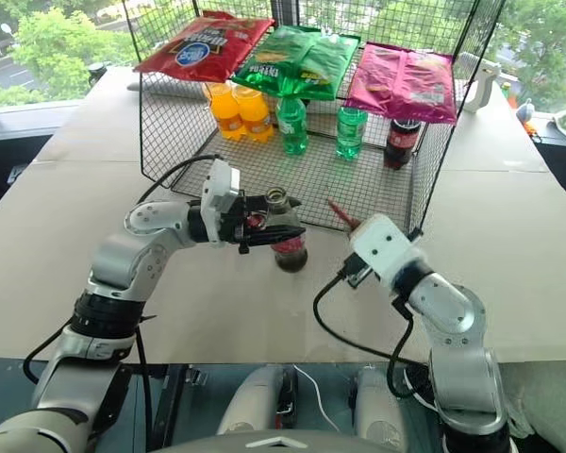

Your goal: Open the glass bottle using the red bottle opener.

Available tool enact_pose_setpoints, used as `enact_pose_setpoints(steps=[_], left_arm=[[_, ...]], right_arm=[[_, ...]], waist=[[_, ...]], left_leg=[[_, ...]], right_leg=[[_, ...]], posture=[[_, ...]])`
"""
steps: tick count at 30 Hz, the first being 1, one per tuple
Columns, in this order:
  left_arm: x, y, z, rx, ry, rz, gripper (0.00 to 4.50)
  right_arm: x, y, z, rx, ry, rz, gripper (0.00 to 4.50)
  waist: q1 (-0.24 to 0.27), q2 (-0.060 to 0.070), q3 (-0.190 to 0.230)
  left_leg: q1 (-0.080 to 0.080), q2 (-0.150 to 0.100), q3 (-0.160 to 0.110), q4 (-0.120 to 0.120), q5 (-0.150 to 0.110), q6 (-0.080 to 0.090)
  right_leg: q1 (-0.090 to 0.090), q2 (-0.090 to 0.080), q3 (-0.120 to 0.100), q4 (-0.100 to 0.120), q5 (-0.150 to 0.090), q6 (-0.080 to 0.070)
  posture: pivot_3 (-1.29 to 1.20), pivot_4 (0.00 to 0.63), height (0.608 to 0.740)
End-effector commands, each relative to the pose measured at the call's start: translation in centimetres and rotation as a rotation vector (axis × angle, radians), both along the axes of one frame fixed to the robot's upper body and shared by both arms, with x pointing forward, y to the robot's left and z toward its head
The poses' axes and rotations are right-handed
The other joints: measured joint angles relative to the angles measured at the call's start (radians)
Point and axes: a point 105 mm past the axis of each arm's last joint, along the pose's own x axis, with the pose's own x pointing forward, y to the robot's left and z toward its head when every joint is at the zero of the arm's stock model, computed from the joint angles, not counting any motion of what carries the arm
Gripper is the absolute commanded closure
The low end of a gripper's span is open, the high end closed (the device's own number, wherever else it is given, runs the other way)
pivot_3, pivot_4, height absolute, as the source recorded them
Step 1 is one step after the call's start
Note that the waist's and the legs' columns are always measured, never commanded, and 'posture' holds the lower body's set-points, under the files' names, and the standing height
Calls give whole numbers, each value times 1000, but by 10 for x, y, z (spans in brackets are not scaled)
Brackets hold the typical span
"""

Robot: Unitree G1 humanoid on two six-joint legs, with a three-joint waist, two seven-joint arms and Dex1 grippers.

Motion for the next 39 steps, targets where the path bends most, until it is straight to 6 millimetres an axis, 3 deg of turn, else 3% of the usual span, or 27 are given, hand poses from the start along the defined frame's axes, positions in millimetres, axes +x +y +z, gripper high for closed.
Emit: enact_pose_setpoints(steps=[1, 5, 7, 16, 26, 33, 39], left_arm=[[-1, 2, 15, -24, -65, 18, 2291], [0, 1, 15, -25, -69, 20, 2291], [0, 0, 14, -21, -75, 18, 2291], [-1, 0, 15, -17, -84, 15, 2291], [-3, 1, 14, -16, -78, 16, 2291], [-4, 3, 15, -17, -79, 23, 2291], [-5, 4, 15, -19, -73, 26, 2291]], right_arm=[[-15, 5, -5, 212, 217, 41, 4500], [-15, 5, -16, 449, 533, 32, 4500], [-10, 0, -31, 509, 680, -13, 4500], [-7, -12, -65, 482, 854, -84, 4500], [-7, -24, -63, 442, 829, -129, 86], [-10, -37, -30, 242, 542, -76, 86], [-32, -39, -18, 196, 380, 24, 86]], waist=[[0, 0, 0], [0, 1, 0], [0, 1, 0], [-2, 3, 1], [-2, 3, 1], [1, 3, 2], [1, 3, 2]], left_leg=[[0, 0, 0, 0, 0, 0], [0, 0, 0, 0, 0, -1], [0, 0, -1, 0, -2, -3], [-2, -1, 0, -1, -2, -3], [-1, -1, 0, -2, -2, -3], [-3, -2, 0, -3, -2, -3], [-3, -1, 0, -10, 1, 1]], right_leg=[[0, 0, 0, 0, 0, 0], [0, 0, 0, 0, 1, -1], [-1, -1, 0, 0, 1, -1], [-3, -1, 0, 0, 1, -2], [-3, -1, 0, 0, 1, -1], [-4, -3, 0, -3, 1, -1], [-4, 0, 1, -7, 1, -1]], posture=[[0, 150, 740], [0, 150, 740], [0, 150, 740], [0, 150, 740], [0, 150, 740], [0, 150, 740], [0, 150, 740]])
